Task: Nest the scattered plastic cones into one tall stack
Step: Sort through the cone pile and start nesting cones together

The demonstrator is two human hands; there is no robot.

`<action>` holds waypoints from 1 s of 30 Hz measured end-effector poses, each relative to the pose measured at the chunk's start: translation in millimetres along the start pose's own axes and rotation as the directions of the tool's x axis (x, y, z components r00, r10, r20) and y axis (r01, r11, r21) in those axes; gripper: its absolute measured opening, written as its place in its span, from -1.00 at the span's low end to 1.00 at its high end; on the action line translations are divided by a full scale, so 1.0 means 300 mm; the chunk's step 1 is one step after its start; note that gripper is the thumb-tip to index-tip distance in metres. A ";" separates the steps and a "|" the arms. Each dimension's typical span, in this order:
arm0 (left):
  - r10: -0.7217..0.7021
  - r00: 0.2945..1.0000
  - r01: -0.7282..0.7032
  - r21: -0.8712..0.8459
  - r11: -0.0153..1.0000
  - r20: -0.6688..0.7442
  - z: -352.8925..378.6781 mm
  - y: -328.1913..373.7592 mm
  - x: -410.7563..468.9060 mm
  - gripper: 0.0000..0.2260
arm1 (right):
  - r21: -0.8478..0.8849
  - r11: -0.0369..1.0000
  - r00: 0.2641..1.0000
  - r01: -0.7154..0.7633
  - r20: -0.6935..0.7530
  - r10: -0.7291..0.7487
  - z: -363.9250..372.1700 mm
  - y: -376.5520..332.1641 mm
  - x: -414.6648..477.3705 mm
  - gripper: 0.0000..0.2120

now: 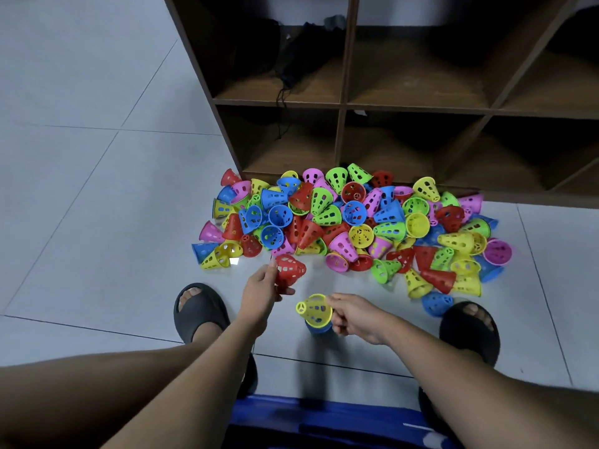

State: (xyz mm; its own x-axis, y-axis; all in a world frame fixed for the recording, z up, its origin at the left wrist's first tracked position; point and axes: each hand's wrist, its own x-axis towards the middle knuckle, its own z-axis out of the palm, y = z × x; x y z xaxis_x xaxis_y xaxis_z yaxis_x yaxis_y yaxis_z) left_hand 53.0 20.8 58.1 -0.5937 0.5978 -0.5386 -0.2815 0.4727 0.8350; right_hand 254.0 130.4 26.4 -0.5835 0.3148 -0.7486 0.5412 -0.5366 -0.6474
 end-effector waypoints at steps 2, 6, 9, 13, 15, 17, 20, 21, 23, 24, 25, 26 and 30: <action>-0.079 0.995 0.082 -0.048 0.996 0.059 0.023 -0.018 -0.029 -0.64 | -0.012 1.000 0.998 -0.027 -0.058 0.026 -0.001 0.030 0.003 -0.75; -0.169 0.965 0.182 -0.045 0.982 0.201 0.055 -0.052 -0.067 -0.58 | 0.022 0.996 0.985 -0.090 -0.143 0.093 -0.003 0.086 0.020 -0.76; -0.205 0.944 0.193 0.070 0.979 0.257 0.063 -0.088 -0.087 -0.54 | 0.050 0.993 0.977 -0.112 -0.179 0.119 0.008 0.107 0.036 -0.77; -0.242 0.936 0.236 0.053 0.970 0.255 0.059 -0.143 -0.081 -0.50 | 0.091 0.990 0.973 -0.109 -0.194 0.125 0.011 0.127 0.072 -0.75; -0.245 0.931 0.257 -0.009 0.966 0.272 0.062 -0.134 -0.072 -0.55 | 0.105 0.988 0.967 -0.111 -0.218 0.132 0.010 0.135 0.085 -0.75; -0.249 0.919 0.270 -0.029 0.962 0.305 0.070 -0.112 -0.064 -0.60 | 0.113 0.986 0.961 -0.122 -0.235 0.145 0.011 0.140 0.095 -0.74; -0.260 0.895 0.292 -0.035 0.956 0.363 0.074 -0.108 -0.061 -0.61 | 0.114 0.982 0.952 -0.152 -0.252 0.177 0.020 0.155 0.120 -0.72; -0.269 0.887 0.298 -0.023 0.954 0.375 0.071 -0.116 -0.062 -0.62 | 0.113 0.981 0.948 -0.158 -0.261 0.182 0.022 0.161 0.127 -0.71; -0.282 0.878 0.286 0.049 0.957 0.387 0.060 -0.139 -0.066 -0.63 | 0.101 0.982 0.943 -0.160 -0.278 0.182 0.029 0.170 0.136 -0.70; -0.285 0.876 0.270 0.094 0.958 0.389 0.055 -0.156 -0.067 -0.61 | 0.096 0.983 0.941 -0.159 -0.286 0.180 0.032 0.172 0.139 -0.71; -0.285 0.877 0.254 0.130 0.958 0.386 0.053 -0.173 -0.066 -0.60 | 0.094 0.983 0.939 -0.156 -0.296 0.177 0.036 0.172 0.138 -0.71; -0.286 0.882 0.245 0.154 0.957 0.375 0.054 -0.188 -0.065 -0.59 | 0.087 0.984 0.936 -0.155 -0.307 0.175 0.040 0.172 0.138 -0.70; -0.268 0.916 0.212 0.209 0.955 0.299 0.073 -0.228 -0.067 -0.60 | 0.045 0.985 0.924 -0.168 -0.342 0.173 0.043 0.169 0.126 -0.68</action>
State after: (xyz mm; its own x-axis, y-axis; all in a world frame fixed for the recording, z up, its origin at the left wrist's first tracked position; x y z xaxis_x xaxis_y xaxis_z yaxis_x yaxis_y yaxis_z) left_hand 100.8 -9.3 9.5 -0.2424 0.6143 -0.7510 -0.2373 0.7130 0.6598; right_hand 251.4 105.2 -32.9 -0.2382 0.4659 -0.8522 0.6037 -0.6163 -0.5057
